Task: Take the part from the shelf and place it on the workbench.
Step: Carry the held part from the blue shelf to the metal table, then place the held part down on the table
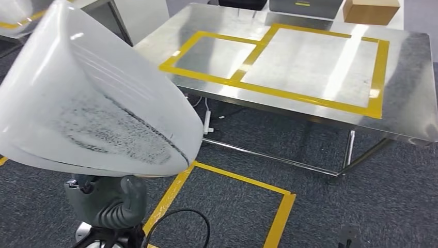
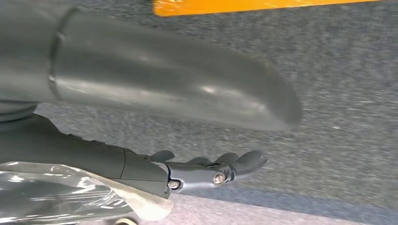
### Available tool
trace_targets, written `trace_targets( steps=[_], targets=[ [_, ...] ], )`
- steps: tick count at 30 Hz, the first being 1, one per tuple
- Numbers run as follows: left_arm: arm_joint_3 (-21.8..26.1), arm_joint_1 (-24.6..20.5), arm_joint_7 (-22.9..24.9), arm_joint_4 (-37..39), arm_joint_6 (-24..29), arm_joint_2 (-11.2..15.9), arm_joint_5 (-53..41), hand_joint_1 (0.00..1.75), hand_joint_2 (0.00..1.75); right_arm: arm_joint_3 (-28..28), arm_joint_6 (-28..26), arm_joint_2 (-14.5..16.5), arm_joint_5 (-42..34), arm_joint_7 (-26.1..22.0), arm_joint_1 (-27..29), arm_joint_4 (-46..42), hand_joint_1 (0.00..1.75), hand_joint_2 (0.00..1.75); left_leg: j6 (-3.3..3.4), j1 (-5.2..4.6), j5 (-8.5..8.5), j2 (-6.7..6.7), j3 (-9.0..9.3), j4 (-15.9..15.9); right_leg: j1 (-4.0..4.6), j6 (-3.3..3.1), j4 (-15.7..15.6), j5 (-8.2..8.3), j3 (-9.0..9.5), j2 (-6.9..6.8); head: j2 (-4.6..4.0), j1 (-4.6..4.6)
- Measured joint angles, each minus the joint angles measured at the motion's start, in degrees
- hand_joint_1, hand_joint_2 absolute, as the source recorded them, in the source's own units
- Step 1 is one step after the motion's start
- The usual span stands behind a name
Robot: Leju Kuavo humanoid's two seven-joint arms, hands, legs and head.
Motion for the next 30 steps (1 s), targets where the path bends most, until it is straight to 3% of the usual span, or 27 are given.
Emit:
trace_targets(
  steps=[2,3,5,6,7,8,11,12,13,15,16,18,20,21,22,23,25,26,27,28,30],
  targets=[
    [-0.01,-0.13,-0.11,0.0,0.0,0.01,0.02,1.75,1.75,-0.02,-0.05,-0.12,0.0,-0.07,-0.11,-0.05,0.0,0.0,-0.55,0.24,0.83,0.02,-4.06,7.13,-0.1,-0.61,-0.28,-1.06,1.73,0.19,0.0,0.02],
    [-0.01,-0.13,-0.14,0.0,-0.01,0.02,0.03,1.75,1.75,-0.03,-0.08,-0.2,0.0,-0.09,-0.12,-0.08,0.0,0.0,-0.78,0.34,-0.02,0.02,-6.82,10.98,-0.1,-0.78,-0.34,-1.74,2.59,0.22,0.0,-0.02],
    [-0.03,-0.13,-0.19,0.01,-0.03,0.03,0.05,1.75,1.75,-0.06,-0.13,-0.31,0.0,-0.1,-0.12,-0.09,0.0,0.0,-1.01,0.5,-4.38,0.02,-11.76,15.64,-0.09,-0.88,-0.4,-3.28,4.53,0.43,0.0,-0.03],
    [-0.04,-0.13,-0.2,0.02,-0.04,0.03,0.07,1.75,1.75,-0.06,-0.15,-0.32,0.0,-0.1,-0.11,-0.09,0.0,0.0,-1.0,0.51,-6.32,0.02,-13.33,15.89,-0.1,-0.85,-0.41,-4.11,5.61,0.6,0.0,-0.04],
    [-0.04,-0.13,-0.2,0.02,-0.05,0.03,0.08,1.75,1.75,-0.07,-0.16,-0.31,0.02,-0.11,-0.09,-0.09,0.0,0.0,-0.89,0.5,-6.89,0.02,-14.22,14.72,-0.11,-0.78,-0.42,-4.95,6.77,0.77,0.0,-0.05],
    [-0.04,-0.13,-0.21,0.02,-0.07,0.03,0.08,1.75,1.75,-0.07,-0.18,-0.31,0.07,-0.11,-0.09,-0.09,0.0,0.0,-0.68,0.46,-5.48,0.03,-14.58,12.38,-0.13,-0.66,-0.44,-5.8,7.93,0.89,0.0,-0.06],
    [-0.04,-0.04,-0.21,0.08,-0.08,0.15,0.09,1.75,1.75,-0.1,-0.32,-0.3,0.39,-0.14,0.0,-0.08,0.0,0.0,0.25,0.01,5.55,0.02,-14.73,3.82,0.01,0.13,-0.6,-8.25,10.15,1.12,0.0,-0.11],
    [-0.05,-0.01,-0.24,0.1,-0.11,0.17,0.09,1.75,1.75,-0.11,-0.37,-0.3,0.5,-0.17,0.01,-0.08,0.0,0.0,0.5,-0.14,7.92,-0.04,-14.71,2.43,0.07,0.47,-0.73,-8.76,10.82,1.18,0.0,-0.11],
    [-0.07,-0.03,-0.28,0.11,-0.14,0.19,0.09,1.75,1.75,-0.13,-0.38,-0.3,0.57,-0.22,-0.06,-0.08,0.0,0.0,0.68,-0.26,8.54,-0.11,-14.57,1.91,0.15,0.84,-0.72,-8.85,11.52,1.23,0.0,-0.12],
    [-0.09,-0.14,-0.36,0.11,-0.19,0.13,0.07,1.75,1.75,-0.16,-0.37,-0.31,0.59,-0.37,-0.25,-0.09,0.0,0.0,1.1,-0.12,8.69,-0.2,-13.32,1.08,0.15,1.52,0.34,-8.19,11.65,1.14,0.0,-0.06],
    [-0.1,-0.19,-0.38,0.11,-0.2,0.11,0.05,1.75,1.75,-0.16,-0.36,-0.31,0.55,-0.42,-0.33,-0.09,0.0,0.0,1.41,-0.02,8.5,-0.18,-12.6,0.66,0.16,1.78,2.1,-7.86,10.62,1.01,0.0,-0.01],
    [-0.12,-0.21,-0.38,0.13,-0.23,0.09,0.04,1.75,1.75,-0.15,-0.33,-0.32,0.49,-0.49,-0.42,-0.09,0.0,0.0,1.96,0.09,7.79,-0.15,-11.43,0.14,0.14,2.1,7.66,-8.99,6.68,0.75,0.0,0.06],
    [-0.14,-0.21,-0.38,0.13,-0.24,0.09,0.04,1.75,1.75,-0.15,-0.32,-0.35,0.43,-0.5,-0.42,-0.09,0.0,0.0,2.23,0.0,6.83,-0.24,-10.67,0.1,0.13,2.3,12.38,-12.06,2.29,0.69,0.0,0.09],
    [-0.14,-0.19,-0.38,0.13,-0.24,0.09,0.04,1.75,1.75,-0.17,-0.32,-0.37,0.4,-0.5,-0.38,-0.09,0.0,0.0,2.27,-0.07,6.34,-0.33,-10.17,0.1,0.15,2.35,13.03,-12.96,0.84,0.69,0.0,0.09],
    [-0.14,-0.19,-0.38,0.13,-0.24,0.09,0.04,1.75,1.75,-0.19,-0.31,-0.39,0.38,-0.5,-0.35,-0.09,0.0,0.0,2.28,-0.15,5.8,-0.4,-9.52,0.11,0.19,2.31,12.18,-12.58,0.14,0.7,0.0,0.09],
    [-0.14,-0.19,-0.38,0.13,-0.25,0.09,0.03,1.75,1.75,-0.2,-0.23,-0.4,0.34,-0.52,-0.32,-0.09,0.0,0.0,2.25,-0.22,5.23,-0.45,-8.74,0.11,0.25,2.17,9.74,-10.66,0.25,0.69,0.0,0.11],
    [-0.16,-0.22,-0.35,0.15,-0.31,0.1,-0.01,1.75,1.75,-0.22,0.11,-0.44,0.16,-0.6,-0.25,-0.09,0.0,0.0,2.13,-0.31,4.14,-0.25,-7.32,0.07,0.56,1.47,3.29,-5.06,1.41,0.19,0.0,-0.02],
    [-0.18,-0.21,-0.3,0.16,-0.35,0.11,-0.05,1.75,1.75,-0.22,0.31,-0.48,0.03,-0.69,-0.28,-0.09,0.0,0.0,1.97,-0.32,3.75,-0.12,-6.9,0.02,0.82,1.05,0.97,-3.34,1.79,-0.38,0.0,-0.06],
    [-0.2,-0.2,-0.22,0.17,-0.4,0.12,-0.09,1.75,1.75,-0.23,0.49,-0.51,-0.1,-0.77,-0.37,-0.09,0.0,0.0,1.69,-0.3,3.43,0.07,-6.63,-0.13,1.11,0.55,-0.17,-2.33,1.98,-0.84,0.0,-0.11],
    [-0.22,-0.18,-0.09,0.19,-0.44,0.14,-0.2,1.75,1.75,-0.25,0.6,-0.55,-0.18,-0.83,-0.46,-0.09,0.0,0.0,1.37,-0.3,3.39,0.25,-6.34,-0.12,1.3,0.11,-0.37,-2.38,1.94,-1.14,0.0,-0.15],
    [-0.23,-0.23,0.22,0.17,-0.48,0.17,-0.6,1.75,1.75,-0.28,0.71,-0.52,-0.22,-0.87,-0.55,-0.09,0.0,0.0,0.69,-0.44,3.15,0.45,-5.73,0.1,1.1,-0.54,-1.27,-1.78,3.1,-0.56,0.0,-0.03]
  ],
)
